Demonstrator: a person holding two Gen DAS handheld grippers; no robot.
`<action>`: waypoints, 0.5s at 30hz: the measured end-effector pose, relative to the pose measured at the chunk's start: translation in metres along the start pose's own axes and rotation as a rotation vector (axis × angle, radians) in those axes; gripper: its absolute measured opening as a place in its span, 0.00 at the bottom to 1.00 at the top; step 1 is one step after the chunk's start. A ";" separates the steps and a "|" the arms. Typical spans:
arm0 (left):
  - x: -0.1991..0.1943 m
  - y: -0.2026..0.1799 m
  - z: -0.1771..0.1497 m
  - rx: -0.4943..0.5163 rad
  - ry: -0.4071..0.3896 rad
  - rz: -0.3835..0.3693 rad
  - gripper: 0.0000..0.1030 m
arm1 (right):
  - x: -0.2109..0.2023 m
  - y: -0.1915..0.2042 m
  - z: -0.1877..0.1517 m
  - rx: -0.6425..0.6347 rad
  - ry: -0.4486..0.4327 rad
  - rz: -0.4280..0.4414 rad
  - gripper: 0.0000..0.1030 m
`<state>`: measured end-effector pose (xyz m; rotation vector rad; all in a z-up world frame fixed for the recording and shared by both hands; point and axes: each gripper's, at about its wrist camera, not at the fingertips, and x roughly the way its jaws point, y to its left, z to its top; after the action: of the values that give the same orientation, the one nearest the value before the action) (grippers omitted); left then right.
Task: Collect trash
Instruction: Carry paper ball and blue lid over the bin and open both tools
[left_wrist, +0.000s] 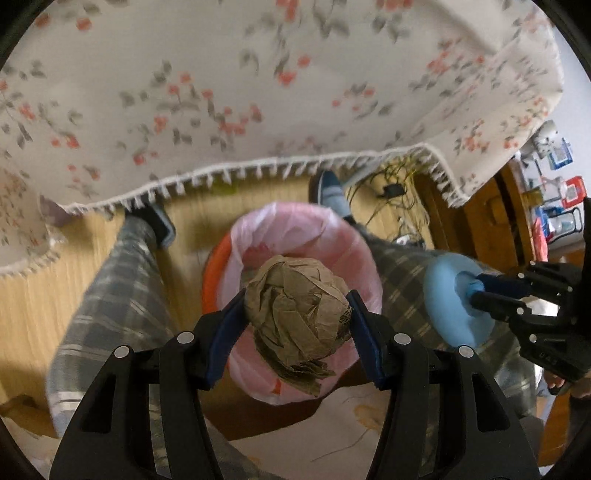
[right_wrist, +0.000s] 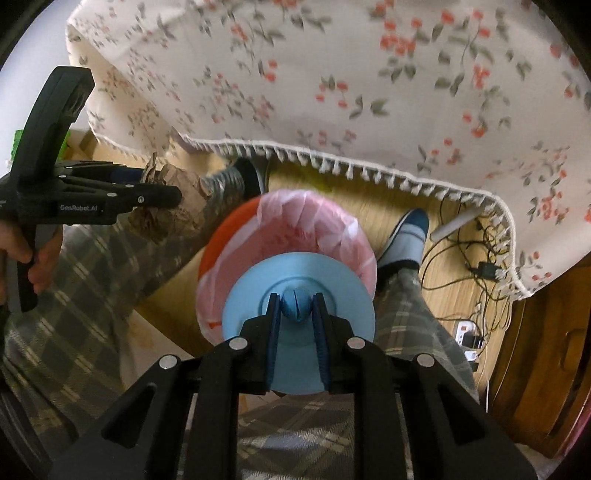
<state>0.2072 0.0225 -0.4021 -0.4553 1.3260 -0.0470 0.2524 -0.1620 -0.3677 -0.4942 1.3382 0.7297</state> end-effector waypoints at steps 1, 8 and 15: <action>0.007 0.000 -0.001 -0.002 0.014 -0.001 0.54 | 0.006 -0.001 0.000 -0.003 0.010 -0.006 0.17; 0.046 0.000 -0.009 -0.018 0.088 0.007 0.54 | 0.033 -0.004 -0.002 -0.011 0.056 -0.012 0.17; 0.058 0.001 -0.012 -0.025 0.114 0.005 0.54 | 0.045 -0.004 -0.003 -0.026 0.074 -0.012 0.17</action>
<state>0.2104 0.0037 -0.4579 -0.4760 1.4407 -0.0533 0.2566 -0.1584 -0.4123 -0.5540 1.3948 0.7259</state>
